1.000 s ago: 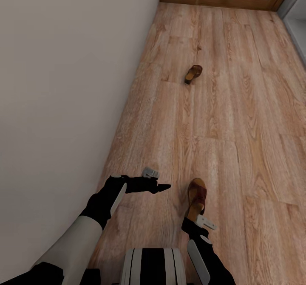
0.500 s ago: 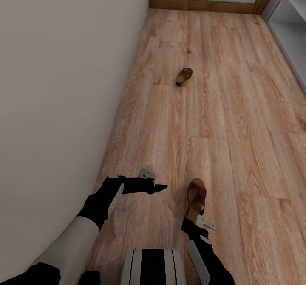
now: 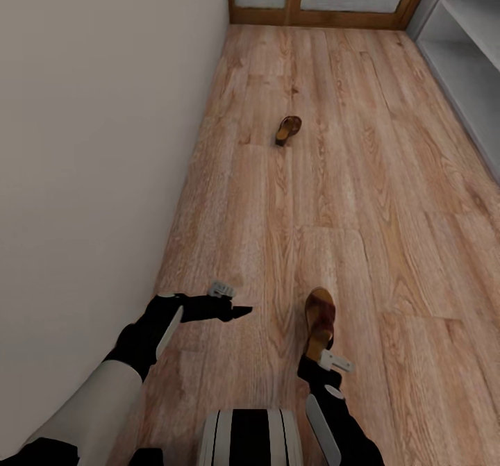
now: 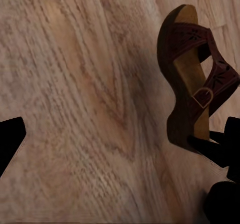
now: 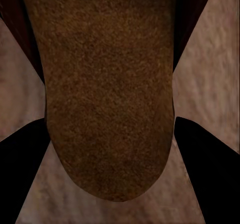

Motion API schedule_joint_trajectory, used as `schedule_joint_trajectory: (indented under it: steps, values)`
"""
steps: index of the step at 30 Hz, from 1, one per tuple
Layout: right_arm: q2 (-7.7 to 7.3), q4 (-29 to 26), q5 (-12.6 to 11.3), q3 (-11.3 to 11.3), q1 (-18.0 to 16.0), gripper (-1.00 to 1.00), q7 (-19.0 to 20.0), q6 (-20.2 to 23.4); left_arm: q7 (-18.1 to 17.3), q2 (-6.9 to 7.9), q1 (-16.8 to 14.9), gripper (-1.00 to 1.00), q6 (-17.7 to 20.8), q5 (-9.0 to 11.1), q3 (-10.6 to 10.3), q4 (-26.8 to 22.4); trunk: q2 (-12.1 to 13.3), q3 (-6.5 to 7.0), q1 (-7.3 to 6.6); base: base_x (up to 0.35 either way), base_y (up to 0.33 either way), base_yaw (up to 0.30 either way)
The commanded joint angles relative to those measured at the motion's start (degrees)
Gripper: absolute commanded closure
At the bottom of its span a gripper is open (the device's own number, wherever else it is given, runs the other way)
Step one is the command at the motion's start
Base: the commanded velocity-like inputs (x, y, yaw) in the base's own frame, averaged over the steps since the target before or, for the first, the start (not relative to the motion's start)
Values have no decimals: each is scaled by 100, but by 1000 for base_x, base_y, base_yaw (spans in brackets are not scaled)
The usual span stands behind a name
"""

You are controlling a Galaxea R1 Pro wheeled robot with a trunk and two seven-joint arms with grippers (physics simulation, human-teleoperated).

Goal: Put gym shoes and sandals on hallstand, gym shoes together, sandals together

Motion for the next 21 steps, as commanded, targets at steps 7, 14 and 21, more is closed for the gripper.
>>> schedule_joint_trajectory:
  steps: [7, 14, 21]
  values:
    - [0, 7, 642, 5, 4, 100, -37, -45, -24, 82, 22, -100, 45, 13, 140, -6, -1, 60, -1, 0, 0, -11]
    - [0, -6, 689, 7, 5, 100, -33, -52, -12, 91, 26, -100, 38, -6, 152, -6, -1, 123, -1, 0, 0, 0]
    - [0, -16, 692, 1, 5, 100, -33, -57, -7, 96, 67, -100, 30, -12, 158, -6, -1, 186, -1, 0, 0, 0]
